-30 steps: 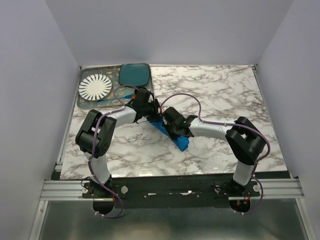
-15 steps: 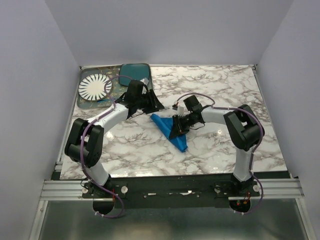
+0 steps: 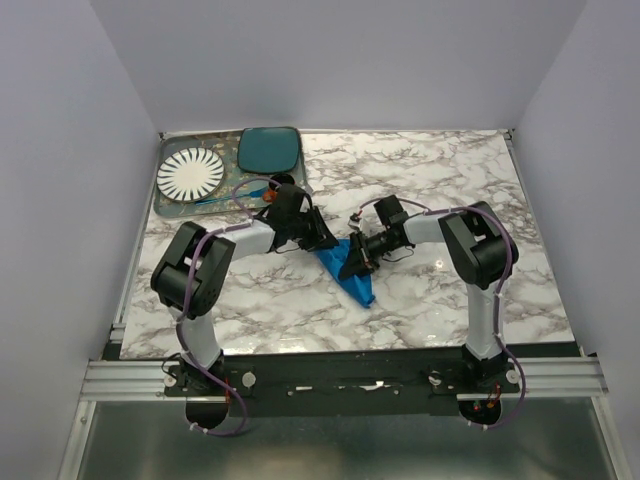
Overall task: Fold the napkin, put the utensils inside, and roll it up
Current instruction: Roll the napkin with the utensil
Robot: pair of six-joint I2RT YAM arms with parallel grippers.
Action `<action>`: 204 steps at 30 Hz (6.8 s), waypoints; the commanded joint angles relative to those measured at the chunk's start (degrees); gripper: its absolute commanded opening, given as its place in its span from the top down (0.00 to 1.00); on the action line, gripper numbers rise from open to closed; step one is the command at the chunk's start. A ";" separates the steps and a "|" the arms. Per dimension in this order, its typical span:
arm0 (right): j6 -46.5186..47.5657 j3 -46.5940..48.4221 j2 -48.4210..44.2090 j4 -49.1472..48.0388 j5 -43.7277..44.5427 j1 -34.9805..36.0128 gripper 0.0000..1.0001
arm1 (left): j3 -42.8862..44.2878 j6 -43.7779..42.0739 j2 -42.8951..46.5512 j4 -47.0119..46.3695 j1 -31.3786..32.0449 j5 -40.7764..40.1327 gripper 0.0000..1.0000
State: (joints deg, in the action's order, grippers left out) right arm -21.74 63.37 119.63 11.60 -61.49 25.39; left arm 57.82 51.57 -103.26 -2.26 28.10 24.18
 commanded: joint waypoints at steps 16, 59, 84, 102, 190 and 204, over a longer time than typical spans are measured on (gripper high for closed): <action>6.70 0.07 -25.22 15.37 41.15 8.34 0.34 | -3.24 -0.07 -6.95 -5.21 0.20 -3.09 0.71; 9.17 -1.41 -14.61 8.79 42.09 16.72 0.74 | 10.56 -9.48 3.24 12.64 -3.66 -5.30 0.49; 4.51 -0.36 -2.91 4.93 9.09 1.07 0.68 | -2.18 0.28 -4.31 -4.41 -0.85 1.84 0.69; 9.08 7.20 -20.50 22.42 77.65 24.87 0.28 | -2.98 0.28 -7.30 -5.47 -1.11 1.57 0.71; 24.99 4.04 -16.27 16.18 93.75 36.48 0.23 | -5.35 -0.77 -3.88 -4.95 -0.85 0.95 0.65; 25.69 2.02 -11.80 14.25 95.51 39.04 0.22 | -5.18 -0.95 -4.40 -4.86 -0.94 1.04 0.65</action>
State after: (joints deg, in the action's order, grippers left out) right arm 3.14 67.31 104.25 27.86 30.76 64.10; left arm 52.60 52.27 -106.19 -9.91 27.14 26.48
